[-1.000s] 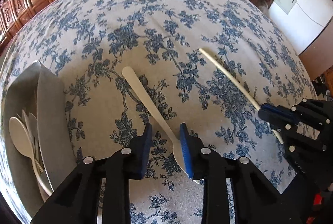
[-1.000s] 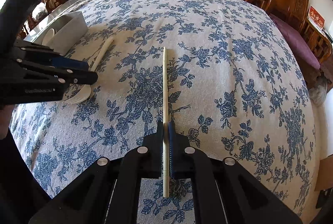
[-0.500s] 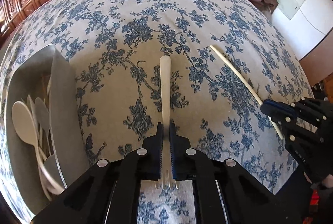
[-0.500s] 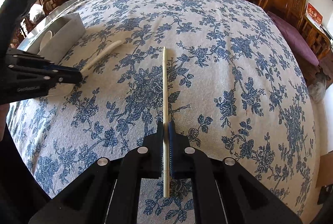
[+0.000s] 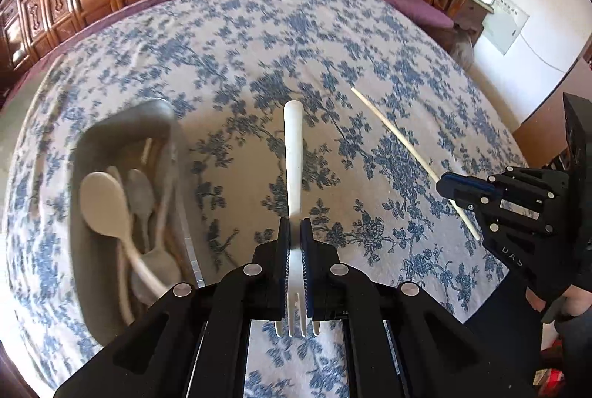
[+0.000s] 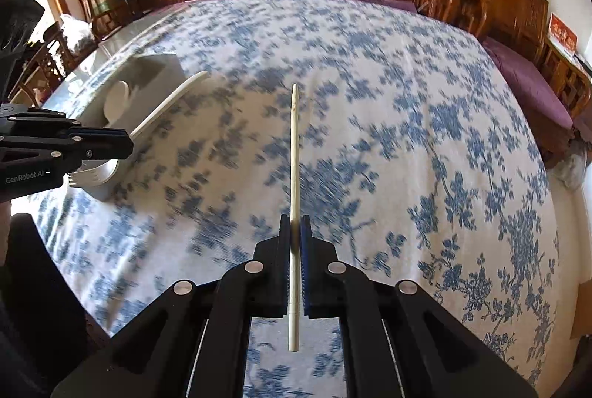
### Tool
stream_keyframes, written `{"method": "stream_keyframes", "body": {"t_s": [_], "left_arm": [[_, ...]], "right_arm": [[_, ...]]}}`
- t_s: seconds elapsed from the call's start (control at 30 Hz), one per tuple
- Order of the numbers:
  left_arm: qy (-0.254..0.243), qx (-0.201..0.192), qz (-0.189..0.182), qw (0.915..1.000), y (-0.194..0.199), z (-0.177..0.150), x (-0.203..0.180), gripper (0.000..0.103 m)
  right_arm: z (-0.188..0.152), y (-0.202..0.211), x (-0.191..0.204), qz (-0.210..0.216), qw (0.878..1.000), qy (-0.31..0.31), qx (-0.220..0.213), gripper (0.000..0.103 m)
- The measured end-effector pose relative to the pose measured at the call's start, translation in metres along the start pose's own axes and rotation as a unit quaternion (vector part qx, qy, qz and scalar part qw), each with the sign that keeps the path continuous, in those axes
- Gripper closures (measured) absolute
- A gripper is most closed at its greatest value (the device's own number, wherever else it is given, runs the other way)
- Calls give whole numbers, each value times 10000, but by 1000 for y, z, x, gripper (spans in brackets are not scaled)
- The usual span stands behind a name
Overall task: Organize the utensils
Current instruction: 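Carry the white fork into the grey tray and open the left gripper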
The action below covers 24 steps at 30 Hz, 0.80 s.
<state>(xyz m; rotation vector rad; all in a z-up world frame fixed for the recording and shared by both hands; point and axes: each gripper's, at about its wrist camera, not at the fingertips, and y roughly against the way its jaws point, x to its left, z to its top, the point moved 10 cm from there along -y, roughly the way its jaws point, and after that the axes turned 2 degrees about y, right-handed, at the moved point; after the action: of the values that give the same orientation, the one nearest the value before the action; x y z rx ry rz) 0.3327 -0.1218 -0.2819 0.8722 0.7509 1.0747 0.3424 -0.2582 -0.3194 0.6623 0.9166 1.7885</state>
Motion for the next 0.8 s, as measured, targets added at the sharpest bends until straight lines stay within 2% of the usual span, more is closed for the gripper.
{"method": "stream_keyframes", "body": {"t_s": [0.37, 0.8], "left_arm": [[359, -313, 134, 9988, 32, 1, 49, 98], [727, -271, 288, 9966, 21, 0, 100, 98]], "right_arm": [[19, 14, 36, 94, 9997, 218, -116, 97], [19, 10, 43, 130, 9997, 214, -46, 97]]}}
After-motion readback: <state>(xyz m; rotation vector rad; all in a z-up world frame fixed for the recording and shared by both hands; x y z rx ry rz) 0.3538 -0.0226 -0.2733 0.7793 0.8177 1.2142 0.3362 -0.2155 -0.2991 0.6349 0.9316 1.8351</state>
